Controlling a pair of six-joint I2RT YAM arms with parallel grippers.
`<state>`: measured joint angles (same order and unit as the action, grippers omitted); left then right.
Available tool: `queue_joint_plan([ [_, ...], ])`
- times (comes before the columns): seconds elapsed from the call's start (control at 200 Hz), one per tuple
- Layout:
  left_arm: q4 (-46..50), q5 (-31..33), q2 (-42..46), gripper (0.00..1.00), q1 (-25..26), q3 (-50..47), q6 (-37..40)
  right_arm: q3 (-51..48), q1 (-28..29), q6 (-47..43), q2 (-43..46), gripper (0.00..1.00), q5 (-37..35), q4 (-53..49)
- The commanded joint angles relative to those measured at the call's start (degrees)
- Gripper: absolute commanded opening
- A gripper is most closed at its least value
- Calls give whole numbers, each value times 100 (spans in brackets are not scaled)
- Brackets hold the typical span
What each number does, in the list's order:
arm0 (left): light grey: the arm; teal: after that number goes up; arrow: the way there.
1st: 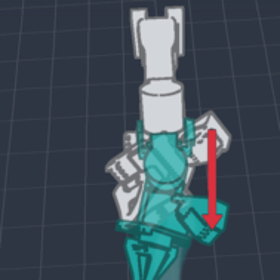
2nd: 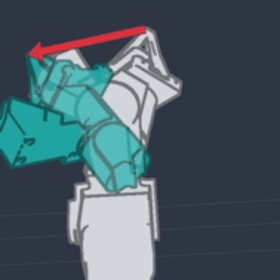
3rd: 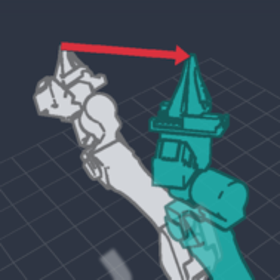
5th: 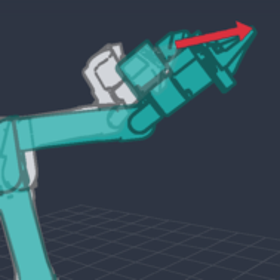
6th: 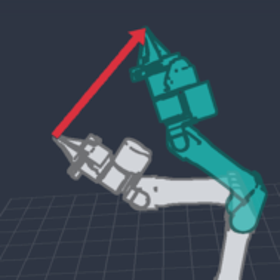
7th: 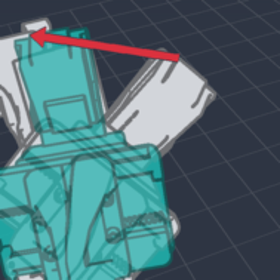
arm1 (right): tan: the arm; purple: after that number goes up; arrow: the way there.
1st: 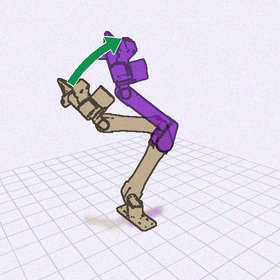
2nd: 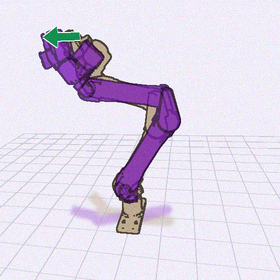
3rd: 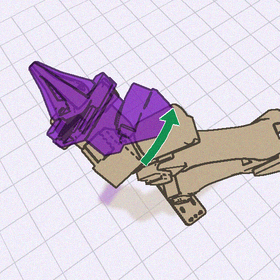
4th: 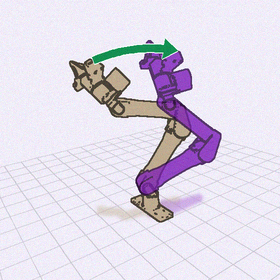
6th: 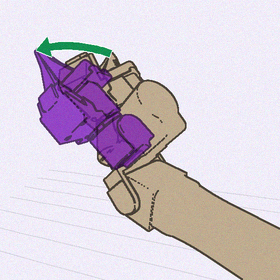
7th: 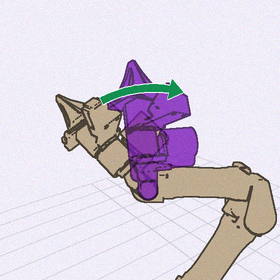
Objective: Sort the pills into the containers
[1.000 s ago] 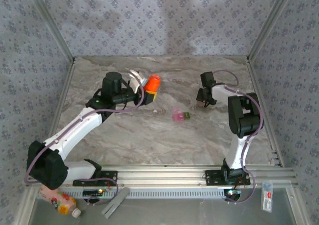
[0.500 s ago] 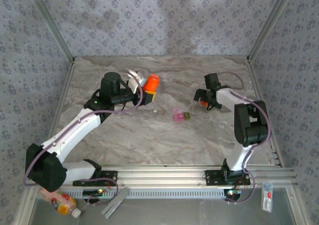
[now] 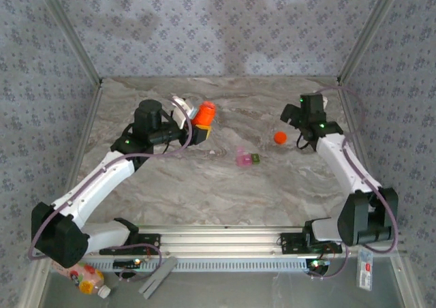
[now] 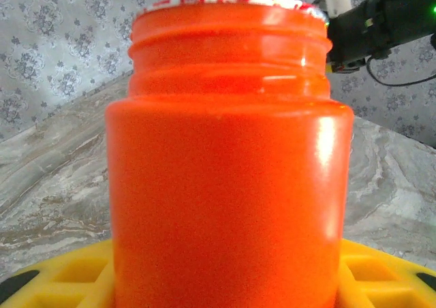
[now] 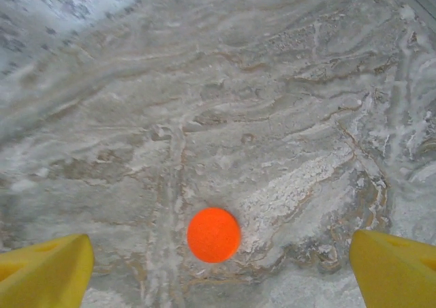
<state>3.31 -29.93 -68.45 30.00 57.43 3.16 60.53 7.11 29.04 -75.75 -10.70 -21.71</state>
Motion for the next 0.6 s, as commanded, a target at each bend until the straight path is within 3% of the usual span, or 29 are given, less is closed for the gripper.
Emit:
queue_joint_plan([
  [0.0, 98, 5, 169, 0, 26, -102, 86, -120, -243, 154, 121, 93, 1269, 161],
  [0.25, 233, -61, 144, 0, 32, -344, -22, -196, -98, 620, -418, 74, 2944, -139],
  [0.415, 204, -81, -12, 0, 97, -552, -156, -505, 407, 656, -620, 74, 2510, -48],
  [0.595, 77, 277, -277, 0, 270, -697, -398, -916, 475, 1081, -903, 65, 2819, 632],
])
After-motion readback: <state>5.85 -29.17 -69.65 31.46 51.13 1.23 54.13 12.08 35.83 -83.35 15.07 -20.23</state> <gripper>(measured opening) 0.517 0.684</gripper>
